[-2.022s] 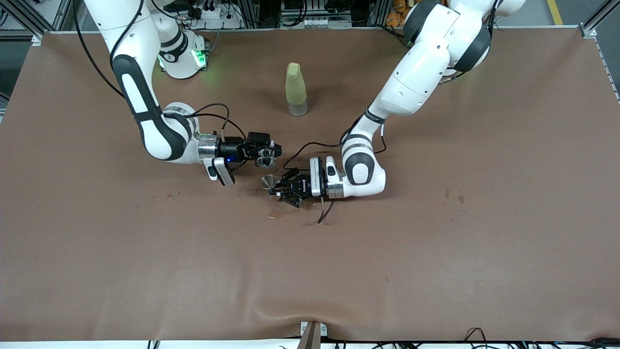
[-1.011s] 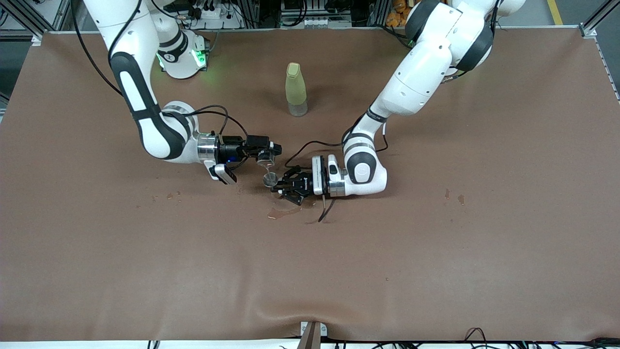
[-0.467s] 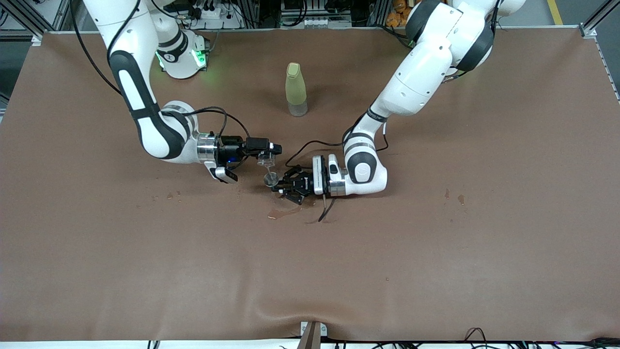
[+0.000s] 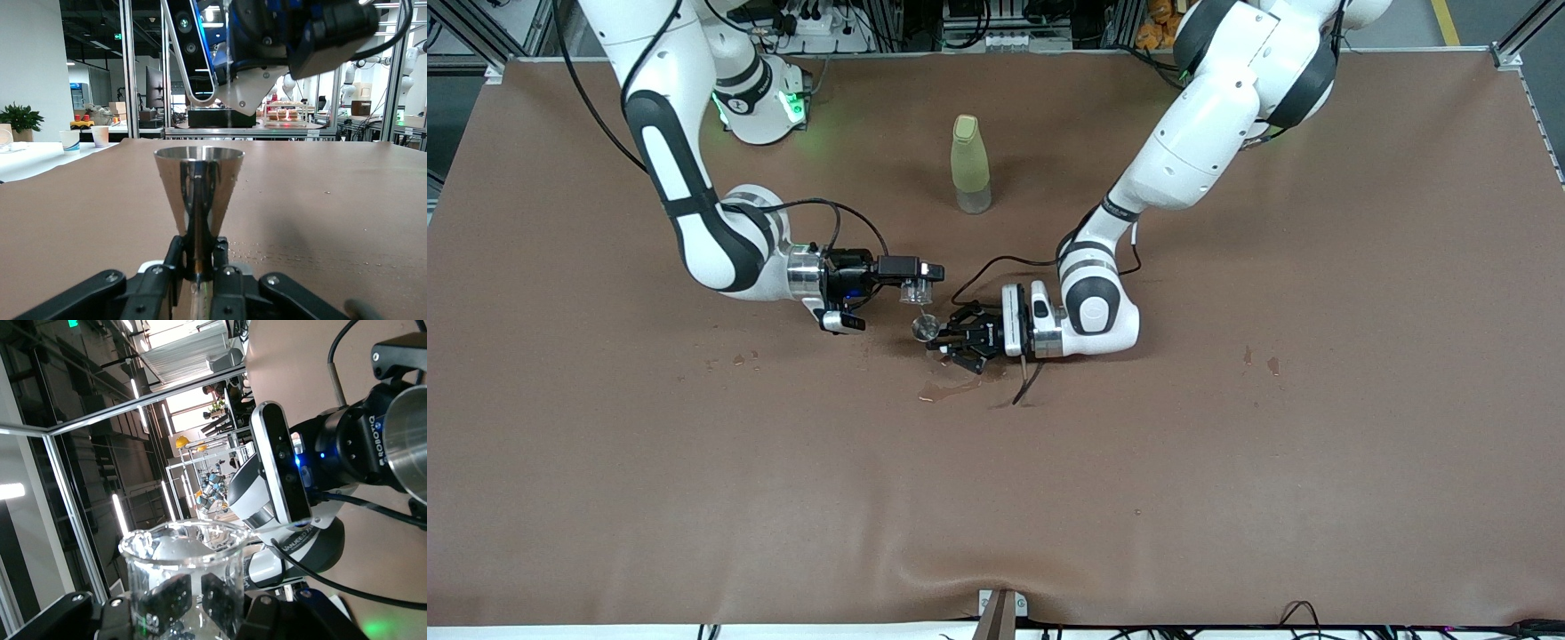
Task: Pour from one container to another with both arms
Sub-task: 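Carry the jigger and beaker apart back toward their starting spots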
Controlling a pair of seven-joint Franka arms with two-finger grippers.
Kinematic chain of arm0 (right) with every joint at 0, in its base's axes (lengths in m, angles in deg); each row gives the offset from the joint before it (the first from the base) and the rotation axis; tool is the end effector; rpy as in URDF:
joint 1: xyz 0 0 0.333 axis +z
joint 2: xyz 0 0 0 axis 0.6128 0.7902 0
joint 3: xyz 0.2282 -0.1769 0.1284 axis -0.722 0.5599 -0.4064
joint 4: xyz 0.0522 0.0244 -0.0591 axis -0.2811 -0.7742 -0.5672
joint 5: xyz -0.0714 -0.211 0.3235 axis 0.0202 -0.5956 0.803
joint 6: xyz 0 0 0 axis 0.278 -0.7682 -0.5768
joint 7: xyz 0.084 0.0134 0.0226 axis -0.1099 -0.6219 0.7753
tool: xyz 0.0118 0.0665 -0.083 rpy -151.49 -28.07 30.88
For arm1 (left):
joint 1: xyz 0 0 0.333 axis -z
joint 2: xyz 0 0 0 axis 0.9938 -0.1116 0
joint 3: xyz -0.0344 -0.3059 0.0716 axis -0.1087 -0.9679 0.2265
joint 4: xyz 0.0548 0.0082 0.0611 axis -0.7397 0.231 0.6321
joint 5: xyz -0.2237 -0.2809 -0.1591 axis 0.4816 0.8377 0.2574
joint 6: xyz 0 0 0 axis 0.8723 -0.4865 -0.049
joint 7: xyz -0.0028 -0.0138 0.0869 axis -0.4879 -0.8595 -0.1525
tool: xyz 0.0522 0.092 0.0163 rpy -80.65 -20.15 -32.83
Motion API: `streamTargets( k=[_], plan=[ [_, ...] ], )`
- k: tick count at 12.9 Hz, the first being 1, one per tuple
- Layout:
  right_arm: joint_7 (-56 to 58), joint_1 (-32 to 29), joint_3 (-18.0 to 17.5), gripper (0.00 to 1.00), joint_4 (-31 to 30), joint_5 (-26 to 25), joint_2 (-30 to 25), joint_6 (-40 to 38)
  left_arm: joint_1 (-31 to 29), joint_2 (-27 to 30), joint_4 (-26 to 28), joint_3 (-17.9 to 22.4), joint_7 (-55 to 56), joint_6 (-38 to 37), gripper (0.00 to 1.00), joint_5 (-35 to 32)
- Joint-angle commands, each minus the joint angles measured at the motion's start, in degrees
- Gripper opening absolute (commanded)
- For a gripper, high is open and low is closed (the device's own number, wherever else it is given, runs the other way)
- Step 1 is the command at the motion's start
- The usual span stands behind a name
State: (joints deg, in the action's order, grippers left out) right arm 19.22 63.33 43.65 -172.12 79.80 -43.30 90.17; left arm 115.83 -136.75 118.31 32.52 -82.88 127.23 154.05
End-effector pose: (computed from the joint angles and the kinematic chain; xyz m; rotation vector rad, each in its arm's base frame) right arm 0.4948 0.2764 0.2455 -1.5003 0.2370 0.1853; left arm 0.5346 -0.4801 0.0896 1.2920 -1.2468 1.1945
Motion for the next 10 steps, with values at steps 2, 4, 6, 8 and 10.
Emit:
streamTargets(
  k=[2, 4, 6, 8, 10],
  plan=[
    [-3.1, 0.3, 0.3, 0.0, -0.1, 0.9, -1.3, -0.3, -0.4, 2.4, 3.2, -0.8, -0.3, -0.8, 0.0, 1.8],
    [-2.0, 0.3, 0.4, 0.0, 0.0, 0.6, -1.4, -0.3, -0.5, 2.5, 3.3, -1.0, 0.4, -0.8, 0.0, 1.8],
    [6.6, 0.2, 0.5, 0.0, 0.3, 0.1, -1.6, -0.2, -0.5, 2.6, 3.3, -1.1, 1.4, -0.8, 0.0, 1.8],
    [21.9, 0.2, 0.5, 0.0, 0.3, 0.1, -1.5, 0.1, -0.6, 2.6, 3.3, -1.1, 1.4, -0.8, 0.0, 1.8],
    [31.7, 0.0, 0.9, 0.0, 0.3, -0.4, -1.8, -0.1, -0.9, 2.7, 3.3, -1.0, 1.5, -0.7, 0.0, 1.8]
  ],
)
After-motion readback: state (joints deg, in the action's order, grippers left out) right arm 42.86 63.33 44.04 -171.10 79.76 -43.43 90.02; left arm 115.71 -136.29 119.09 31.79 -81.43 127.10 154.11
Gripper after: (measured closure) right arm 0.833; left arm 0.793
